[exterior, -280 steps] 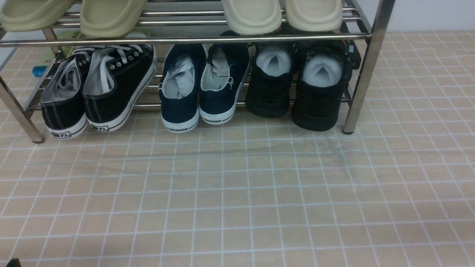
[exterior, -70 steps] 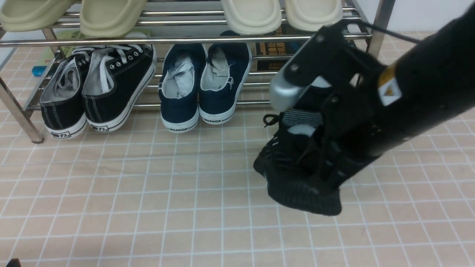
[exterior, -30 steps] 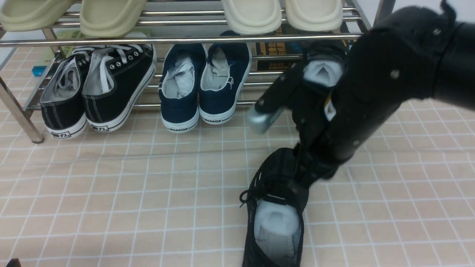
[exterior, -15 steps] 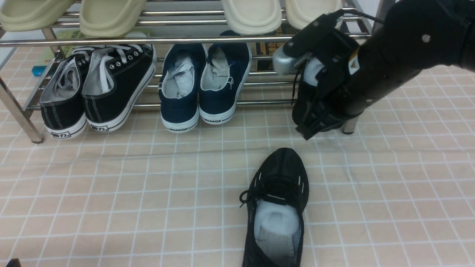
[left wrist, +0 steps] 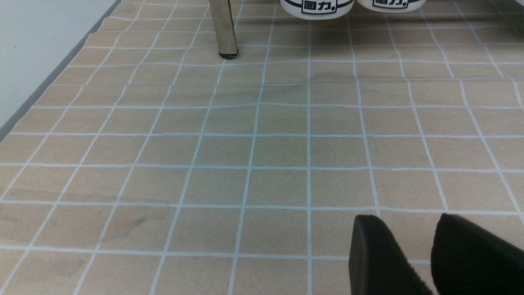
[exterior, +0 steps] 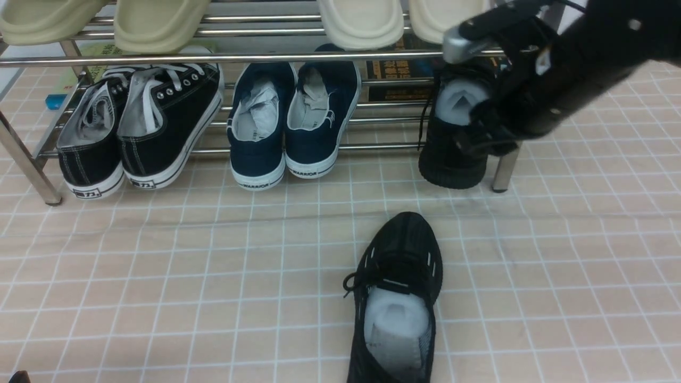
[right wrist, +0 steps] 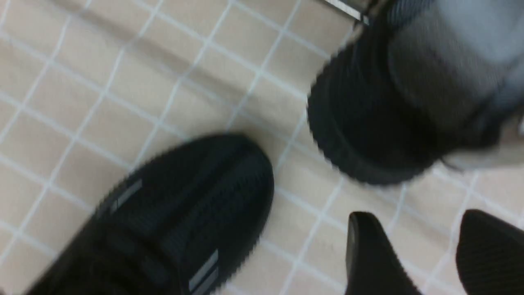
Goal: Take the shoes off the shelf from the light coffee tablecloth by hand.
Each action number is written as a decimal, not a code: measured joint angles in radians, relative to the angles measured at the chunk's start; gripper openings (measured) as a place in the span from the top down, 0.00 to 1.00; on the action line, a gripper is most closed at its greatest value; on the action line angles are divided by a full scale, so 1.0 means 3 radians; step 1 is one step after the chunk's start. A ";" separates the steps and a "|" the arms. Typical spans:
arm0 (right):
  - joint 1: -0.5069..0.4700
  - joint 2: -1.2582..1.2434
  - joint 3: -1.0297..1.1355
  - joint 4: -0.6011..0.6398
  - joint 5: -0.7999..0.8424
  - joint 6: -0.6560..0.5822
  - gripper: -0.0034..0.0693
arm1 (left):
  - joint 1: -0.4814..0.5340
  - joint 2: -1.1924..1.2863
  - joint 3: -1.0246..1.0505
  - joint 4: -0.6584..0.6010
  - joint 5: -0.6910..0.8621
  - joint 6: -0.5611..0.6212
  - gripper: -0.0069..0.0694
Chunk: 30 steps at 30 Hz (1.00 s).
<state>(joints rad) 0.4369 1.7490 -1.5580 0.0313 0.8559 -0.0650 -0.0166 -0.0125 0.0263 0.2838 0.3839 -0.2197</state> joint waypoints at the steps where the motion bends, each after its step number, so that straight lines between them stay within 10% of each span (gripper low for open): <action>1: 0.0000 0.0064 -0.0084 0.0021 0.0010 0.0000 0.52 | 0.0000 0.0000 0.0000 0.0000 0.0000 0.0000 0.59; 30: 0.0000 0.0689 -0.0710 -0.0036 0.0032 0.0000 0.39 | 0.0000 0.0000 0.0000 0.0000 0.0000 0.0000 0.59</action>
<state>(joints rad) 0.4369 1.9557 -1.7710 0.0206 0.8654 -0.0650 -0.0166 -0.0125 0.0263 0.2838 0.3839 -0.2197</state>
